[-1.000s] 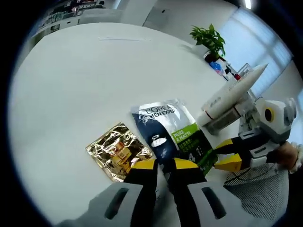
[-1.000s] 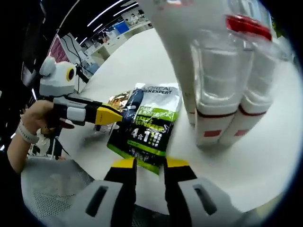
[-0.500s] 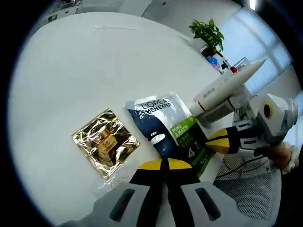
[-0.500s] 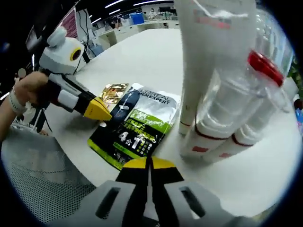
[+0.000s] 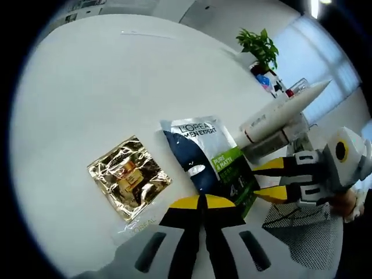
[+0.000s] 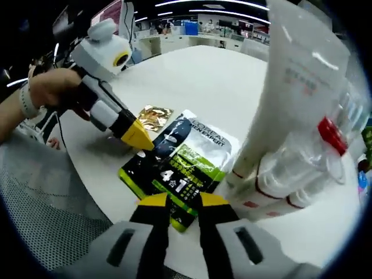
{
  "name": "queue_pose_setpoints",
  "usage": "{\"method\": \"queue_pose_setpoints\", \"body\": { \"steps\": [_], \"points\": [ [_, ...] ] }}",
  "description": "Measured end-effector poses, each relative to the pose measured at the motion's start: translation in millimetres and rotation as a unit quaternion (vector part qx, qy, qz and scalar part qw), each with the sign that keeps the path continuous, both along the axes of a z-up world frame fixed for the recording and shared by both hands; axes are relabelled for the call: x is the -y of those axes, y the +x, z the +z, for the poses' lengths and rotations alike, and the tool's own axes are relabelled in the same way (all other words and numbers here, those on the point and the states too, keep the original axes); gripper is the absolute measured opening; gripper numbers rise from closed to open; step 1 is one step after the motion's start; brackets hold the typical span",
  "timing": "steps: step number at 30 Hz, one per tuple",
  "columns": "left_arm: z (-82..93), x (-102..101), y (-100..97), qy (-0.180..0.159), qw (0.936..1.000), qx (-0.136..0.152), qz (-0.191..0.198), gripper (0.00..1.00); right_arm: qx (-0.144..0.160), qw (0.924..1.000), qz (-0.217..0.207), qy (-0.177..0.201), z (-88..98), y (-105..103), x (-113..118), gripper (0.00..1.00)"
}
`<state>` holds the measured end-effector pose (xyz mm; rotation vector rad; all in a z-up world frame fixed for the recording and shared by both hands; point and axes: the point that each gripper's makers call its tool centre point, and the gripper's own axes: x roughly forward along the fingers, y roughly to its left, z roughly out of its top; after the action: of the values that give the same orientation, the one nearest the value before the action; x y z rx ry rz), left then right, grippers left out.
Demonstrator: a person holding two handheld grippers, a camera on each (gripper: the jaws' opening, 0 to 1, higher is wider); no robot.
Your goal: Arrange the skincare products in the storage area until every visible bottle or jar stands upright without overlapping.
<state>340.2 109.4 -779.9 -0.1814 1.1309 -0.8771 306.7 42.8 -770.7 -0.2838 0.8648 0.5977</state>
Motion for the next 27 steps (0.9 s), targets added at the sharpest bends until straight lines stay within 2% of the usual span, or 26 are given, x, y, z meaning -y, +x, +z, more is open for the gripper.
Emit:
{"method": "queue_pose_setpoints", "body": {
  "steps": [2,4,7,12,20,21,27],
  "points": [
    [-1.3,0,-1.1,0.002,1.0,-0.002,-0.002,0.0,-0.015,0.9997,0.02,-0.009,-7.3,-5,-5,0.22],
    [-3.2,0,-2.3,0.007,1.0,-0.003,-0.006,0.0,-0.014,0.9991,0.038,-0.016,-8.3,-7,-12,0.21],
    [-3.7,0,-3.3,0.009,0.9999,-0.006,-0.008,0.0,-0.014,0.9958,0.066,-0.063,-14.2,-7,-12,0.23],
    [-2.7,-1,-3.0,0.006,0.9999,-0.008,-0.005,0.0,-0.003,0.9929,0.09,-0.078,-13.7,-6,-14,0.22],
    [-3.1,0,-3.2,0.005,0.9999,-0.009,-0.006,0.0,-0.007,0.9942,0.073,-0.079,-13.5,-1,-4,0.22],
    [-3.1,0,-2.3,0.005,1.0,-0.004,-0.006,0.0,-0.01,0.9953,0.065,-0.071,-13.7,-1,-4,0.22],
    [-0.8,3,1.1,0.004,0.9999,0.013,-0.009,0.0,0.001,0.9947,0.067,-0.078,-13.3,1,-2,0.22]
  ]
}}
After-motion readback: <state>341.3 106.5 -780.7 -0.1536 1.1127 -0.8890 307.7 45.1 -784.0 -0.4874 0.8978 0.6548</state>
